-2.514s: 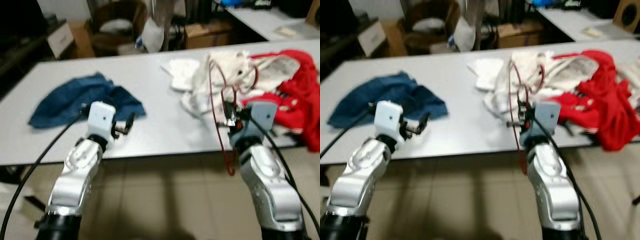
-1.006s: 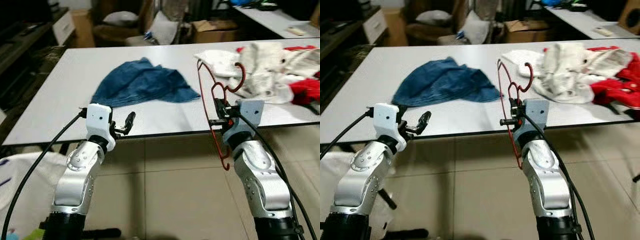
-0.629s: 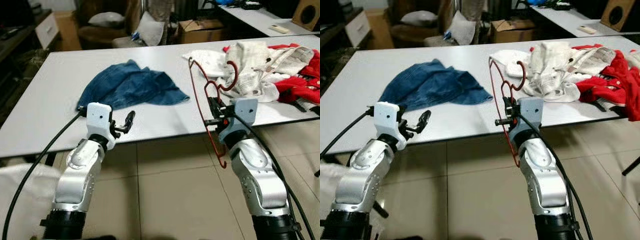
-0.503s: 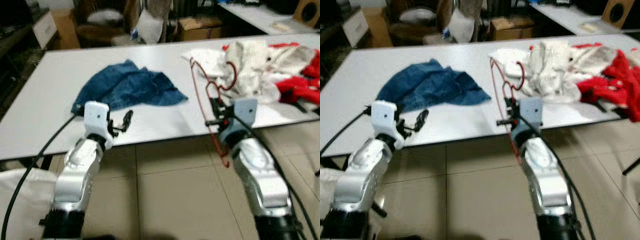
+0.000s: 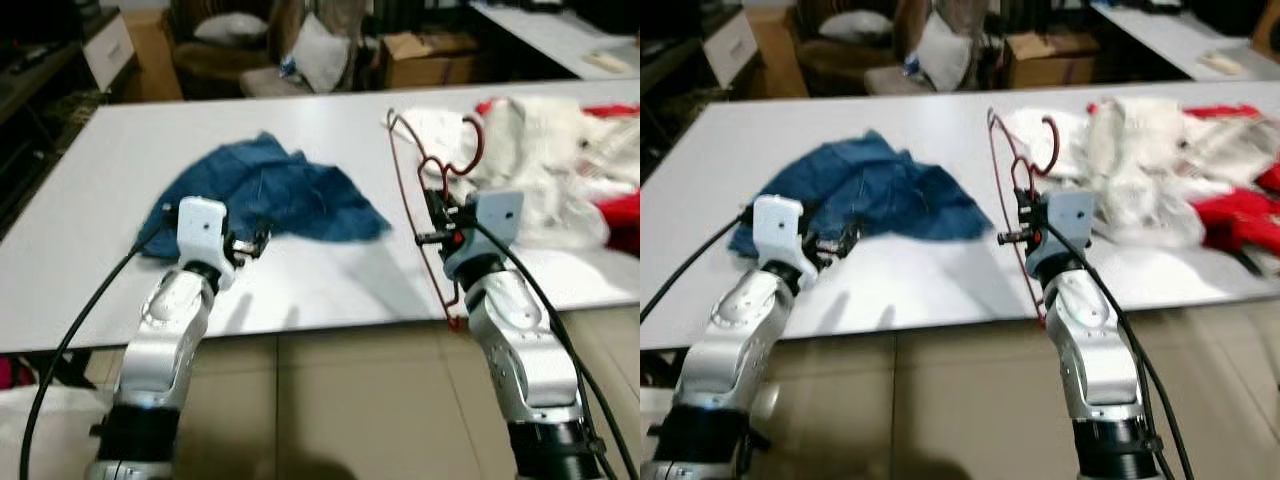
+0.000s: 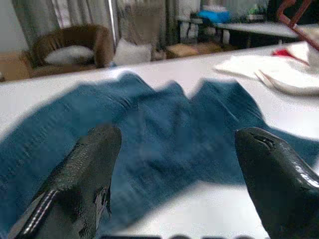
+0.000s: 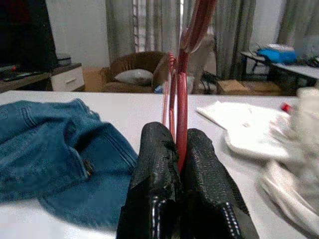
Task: Hang hanger
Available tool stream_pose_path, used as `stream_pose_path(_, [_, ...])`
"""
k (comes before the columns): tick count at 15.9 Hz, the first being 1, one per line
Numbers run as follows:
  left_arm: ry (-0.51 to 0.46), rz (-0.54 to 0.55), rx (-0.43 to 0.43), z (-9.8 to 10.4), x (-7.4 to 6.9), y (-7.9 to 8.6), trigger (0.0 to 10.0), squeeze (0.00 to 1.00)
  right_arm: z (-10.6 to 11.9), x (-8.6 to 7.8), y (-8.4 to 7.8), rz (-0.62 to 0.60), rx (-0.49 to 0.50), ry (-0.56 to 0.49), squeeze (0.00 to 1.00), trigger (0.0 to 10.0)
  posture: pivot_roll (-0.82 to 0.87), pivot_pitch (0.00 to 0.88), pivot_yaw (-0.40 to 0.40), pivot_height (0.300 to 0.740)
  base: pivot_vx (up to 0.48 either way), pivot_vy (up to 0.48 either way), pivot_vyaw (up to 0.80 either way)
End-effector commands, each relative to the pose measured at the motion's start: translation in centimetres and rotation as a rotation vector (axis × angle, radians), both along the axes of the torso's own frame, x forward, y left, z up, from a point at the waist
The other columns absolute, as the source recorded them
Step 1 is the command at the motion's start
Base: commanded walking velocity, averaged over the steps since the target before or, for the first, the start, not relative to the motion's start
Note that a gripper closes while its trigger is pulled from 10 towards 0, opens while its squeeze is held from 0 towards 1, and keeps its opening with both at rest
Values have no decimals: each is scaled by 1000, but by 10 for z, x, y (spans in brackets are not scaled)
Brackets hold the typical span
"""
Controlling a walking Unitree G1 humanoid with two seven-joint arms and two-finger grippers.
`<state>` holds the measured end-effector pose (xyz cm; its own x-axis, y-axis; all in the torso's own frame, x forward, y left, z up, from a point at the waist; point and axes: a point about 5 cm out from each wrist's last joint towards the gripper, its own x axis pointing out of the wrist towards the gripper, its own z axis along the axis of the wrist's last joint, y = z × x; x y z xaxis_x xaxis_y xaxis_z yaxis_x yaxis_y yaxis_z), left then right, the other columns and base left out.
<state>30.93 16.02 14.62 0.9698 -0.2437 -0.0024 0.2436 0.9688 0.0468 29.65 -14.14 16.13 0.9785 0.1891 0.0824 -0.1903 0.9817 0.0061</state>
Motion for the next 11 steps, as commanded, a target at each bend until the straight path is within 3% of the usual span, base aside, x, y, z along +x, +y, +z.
stream_pose_path(1, [9,18,9,-2,1,5,10000,0,2,1,6,25,7,-10,0,10000,-81,0,55,740,349,0,0])
stream_pose_path(4, [20,15,17,-6,-2,7,10000,0,-1,0,3,4,26,1,0,10000,-87,0,51,740,350,0,0])
stream_pose_path(6, [61,-55,71,-13,-2,4,10000,0,-1,-2,3,57,-3,17,0,10000,-85,0,50,740,0,0,0])
stream_pose_path(7, [74,-126,164,-16,-3,4,10000,0,-5,-6,-5,107,-67,51,0,10000,-78,0,46,740,0,0,0])
stream_pose_path(8, [80,-138,183,-17,-3,5,10000,0,-6,-7,-7,110,-75,56,0,10000,-78,0,46,740,0,0,0])
stream_pose_path(11, [137,-242,394,-32,2,11,10000,0,-15,-10,-32,-9,-89,125,0,10000,-102,0,50,740,0,0,0])
